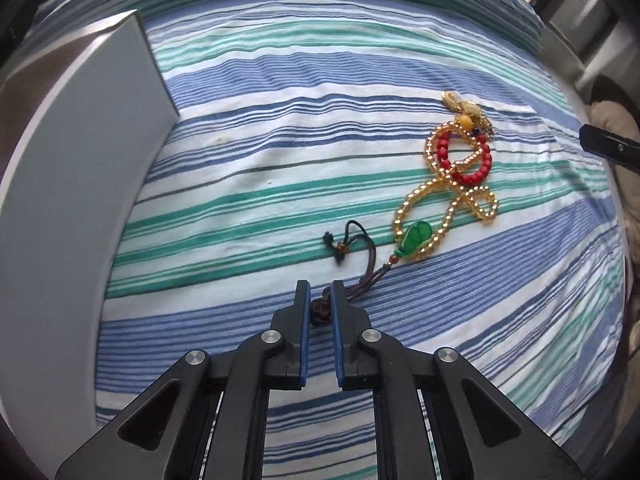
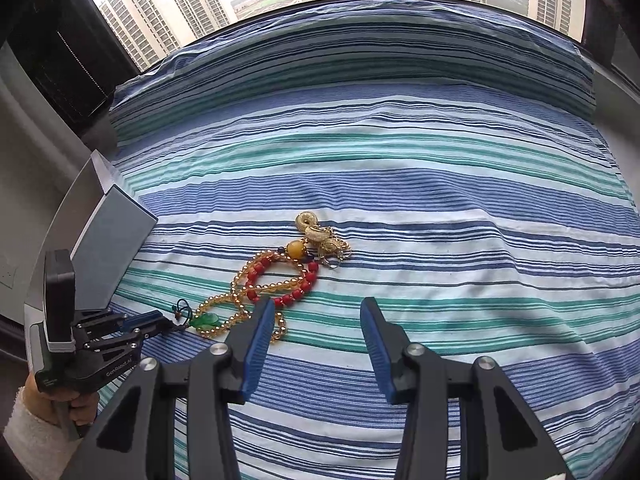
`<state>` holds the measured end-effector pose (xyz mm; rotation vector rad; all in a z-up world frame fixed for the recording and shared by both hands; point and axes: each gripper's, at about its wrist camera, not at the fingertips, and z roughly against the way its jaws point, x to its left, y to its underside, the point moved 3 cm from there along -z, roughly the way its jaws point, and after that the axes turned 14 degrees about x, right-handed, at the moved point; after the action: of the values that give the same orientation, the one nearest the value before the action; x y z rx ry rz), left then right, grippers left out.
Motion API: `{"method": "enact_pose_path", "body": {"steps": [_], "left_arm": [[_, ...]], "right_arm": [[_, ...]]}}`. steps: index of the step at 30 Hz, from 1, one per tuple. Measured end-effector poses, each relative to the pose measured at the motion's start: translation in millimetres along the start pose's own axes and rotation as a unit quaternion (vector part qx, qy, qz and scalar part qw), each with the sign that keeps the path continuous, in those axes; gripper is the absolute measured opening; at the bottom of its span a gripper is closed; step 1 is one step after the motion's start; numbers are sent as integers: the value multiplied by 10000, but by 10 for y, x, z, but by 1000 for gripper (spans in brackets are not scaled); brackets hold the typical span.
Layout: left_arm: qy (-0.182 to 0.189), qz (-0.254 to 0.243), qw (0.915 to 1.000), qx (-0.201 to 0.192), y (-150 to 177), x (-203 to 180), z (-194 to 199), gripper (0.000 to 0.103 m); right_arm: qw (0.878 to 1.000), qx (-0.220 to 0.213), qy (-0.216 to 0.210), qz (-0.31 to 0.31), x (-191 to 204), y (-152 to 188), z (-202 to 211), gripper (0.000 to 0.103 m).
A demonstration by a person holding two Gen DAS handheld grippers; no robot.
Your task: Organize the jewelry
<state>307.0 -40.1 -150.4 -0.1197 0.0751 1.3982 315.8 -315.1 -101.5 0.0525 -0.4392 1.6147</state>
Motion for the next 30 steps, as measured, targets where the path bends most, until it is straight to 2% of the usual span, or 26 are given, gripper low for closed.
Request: {"method": "enact_pose_path", "body": {"steps": [4,6,8,11,14,16,17,18,19,21,24,30], "left_arm": [[-78,78,9999,-54,186,163,134,8],[-97,160,9998,-9,245,249,129,8],[-140,208,9997,8,274,310,107,8],[-129,268,9995,42,341,378,88,8],[-139,259,9995,66,375,400,64,8],[-148,263,9995,84,381,387,23,8],[-131,276,9995,92,393,398,15,8],[-108,285,9995,99,402,406,5,8],[-92,298,9995,104,414,416,-4,8],[-48,321,9994,105,461,437,-8,8],[53,337,9994,97,576,454,-5,8],[96,338,9994,75,903,434,-2,8]], "right_arm": [[9999,-37,-26,-109,-65,-194,-10,45],[9999,88,-63,-46,-53,-350,-96,45],[9993,343,-127,40,-28,-518,-287,45],[9976,621,44,313,52,-708,-622,45],[9954,752,315,511,133,-810,-887,45],[9949,804,324,526,170,-827,-1004,45],[9945,853,304,528,182,-817,-1048,42],[9946,847,264,540,197,-801,-1050,30],[9941,859,374,547,206,-781,-1031,23],[9944,789,496,503,193,-719,-929,23],[9963,686,321,409,147,-537,-688,23],[9961,721,-20,510,68,125,-270,23]]}}
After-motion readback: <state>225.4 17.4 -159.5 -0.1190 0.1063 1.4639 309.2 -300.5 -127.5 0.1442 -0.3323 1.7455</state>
